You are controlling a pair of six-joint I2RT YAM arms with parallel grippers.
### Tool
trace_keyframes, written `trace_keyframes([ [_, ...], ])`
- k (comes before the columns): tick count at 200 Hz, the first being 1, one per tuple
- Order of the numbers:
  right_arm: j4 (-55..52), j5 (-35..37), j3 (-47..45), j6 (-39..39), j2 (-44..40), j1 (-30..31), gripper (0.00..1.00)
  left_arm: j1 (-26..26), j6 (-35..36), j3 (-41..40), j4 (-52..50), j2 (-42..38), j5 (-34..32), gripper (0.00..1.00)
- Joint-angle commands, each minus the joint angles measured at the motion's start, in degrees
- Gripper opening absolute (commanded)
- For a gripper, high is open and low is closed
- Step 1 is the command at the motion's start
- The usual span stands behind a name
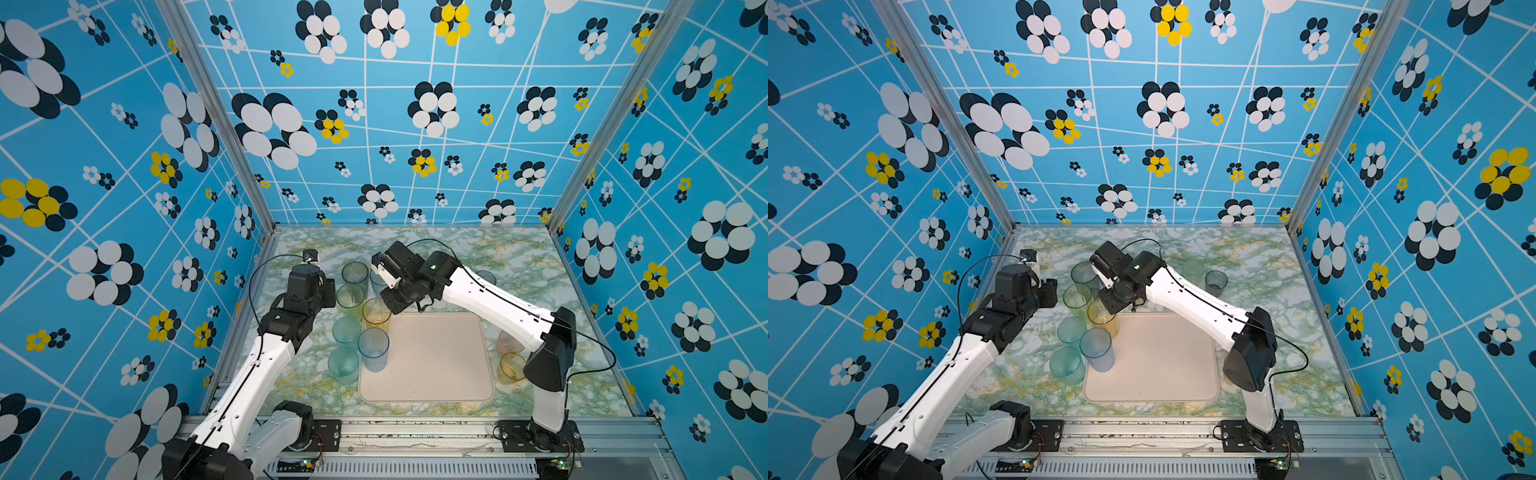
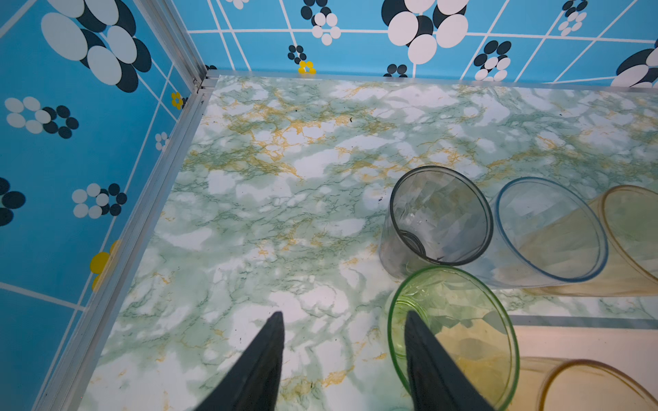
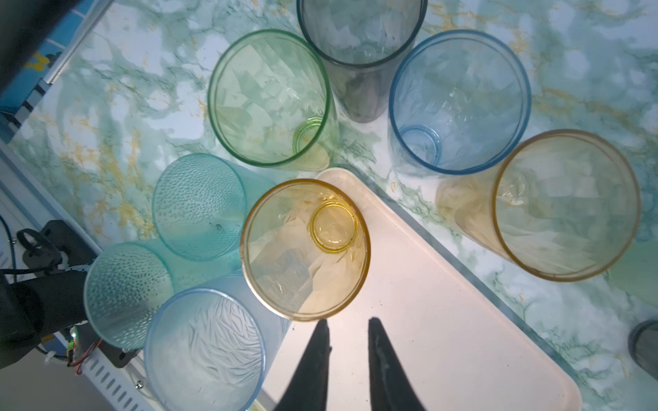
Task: Place the glasses into the tray
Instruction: Move the glass to the tray.
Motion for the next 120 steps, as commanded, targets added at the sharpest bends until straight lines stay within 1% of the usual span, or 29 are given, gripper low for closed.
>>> trace_keyframes([
  [1,-3.75,-0.62,3.07,-1.23,2.21,-0.93,0.22,-0.36,0.88,1.67,-0.39,-0.27,-0.72,0.55],
  [120,-6.26,-3.05,8.27,-2.24,8.07,-1.92,0.22,-0.27,1.41,1.14,0.73,1.13,-1.21,0.56],
])
